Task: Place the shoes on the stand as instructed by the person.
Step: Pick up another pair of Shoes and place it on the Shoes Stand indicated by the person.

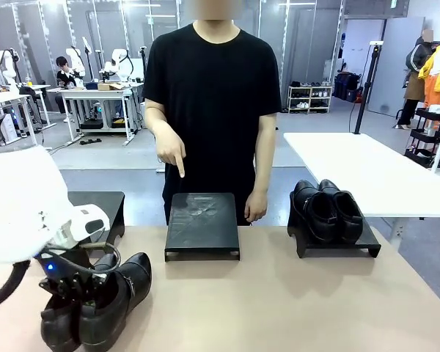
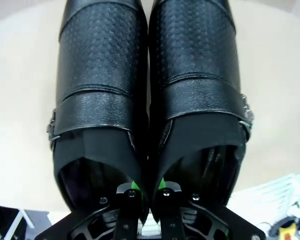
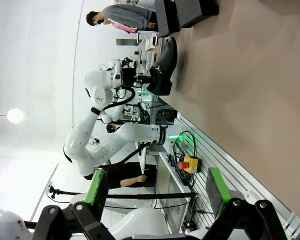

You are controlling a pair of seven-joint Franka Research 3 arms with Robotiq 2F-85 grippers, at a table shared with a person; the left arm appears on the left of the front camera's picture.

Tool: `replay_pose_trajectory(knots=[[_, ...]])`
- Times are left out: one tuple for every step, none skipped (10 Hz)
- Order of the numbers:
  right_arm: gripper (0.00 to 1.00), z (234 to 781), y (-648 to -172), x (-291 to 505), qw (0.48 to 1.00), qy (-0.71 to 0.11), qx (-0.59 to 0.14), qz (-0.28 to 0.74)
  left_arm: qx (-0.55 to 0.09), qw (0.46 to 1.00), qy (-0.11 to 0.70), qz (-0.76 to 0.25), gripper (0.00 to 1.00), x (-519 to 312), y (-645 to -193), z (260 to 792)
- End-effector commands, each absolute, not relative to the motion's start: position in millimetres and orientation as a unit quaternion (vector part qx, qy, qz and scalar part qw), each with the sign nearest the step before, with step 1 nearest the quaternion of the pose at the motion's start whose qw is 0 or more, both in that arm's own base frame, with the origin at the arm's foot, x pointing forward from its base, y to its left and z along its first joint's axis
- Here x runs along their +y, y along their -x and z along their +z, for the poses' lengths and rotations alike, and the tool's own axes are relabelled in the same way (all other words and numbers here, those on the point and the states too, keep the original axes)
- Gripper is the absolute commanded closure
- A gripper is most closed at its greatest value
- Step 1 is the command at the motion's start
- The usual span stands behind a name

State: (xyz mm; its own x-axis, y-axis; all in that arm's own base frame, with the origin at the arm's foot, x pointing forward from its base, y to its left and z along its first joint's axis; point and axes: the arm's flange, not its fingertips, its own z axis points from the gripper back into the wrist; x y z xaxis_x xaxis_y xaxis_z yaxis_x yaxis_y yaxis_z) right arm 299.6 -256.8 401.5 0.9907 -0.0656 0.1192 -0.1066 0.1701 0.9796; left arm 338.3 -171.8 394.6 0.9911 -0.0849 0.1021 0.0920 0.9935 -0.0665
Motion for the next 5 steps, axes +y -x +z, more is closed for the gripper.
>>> replay_pose_trajectory(knots=[[0.00, 403, -297, -257, 0.766, -0.639, -0.063, 0.015, -0.052, 0.995, 0.059, -0.054, 0.92, -177, -335, 439], [0.00, 403, -297, -257, 0.766, -0.639, -0.063, 0.015, -0.061, 0.994, 0.057, -0.072, 0.92, -185, -338, 457], [0.00, 403, -297, -257, 0.766, -0.639, -0.063, 0.015, -0.066, 0.992, 0.067, -0.084, 0.92, -195, -340, 474], [0.00, 403, -297, -257, 0.766, -0.639, -0.063, 0.015, -0.070, 0.991, 0.073, -0.091, 0.92, -207, -345, 489], [0.00, 403, -297, -257, 0.766, -0.639, -0.063, 0.015, -0.084, 0.989, 0.084, -0.083, 0.92, -223, -350, 509]])
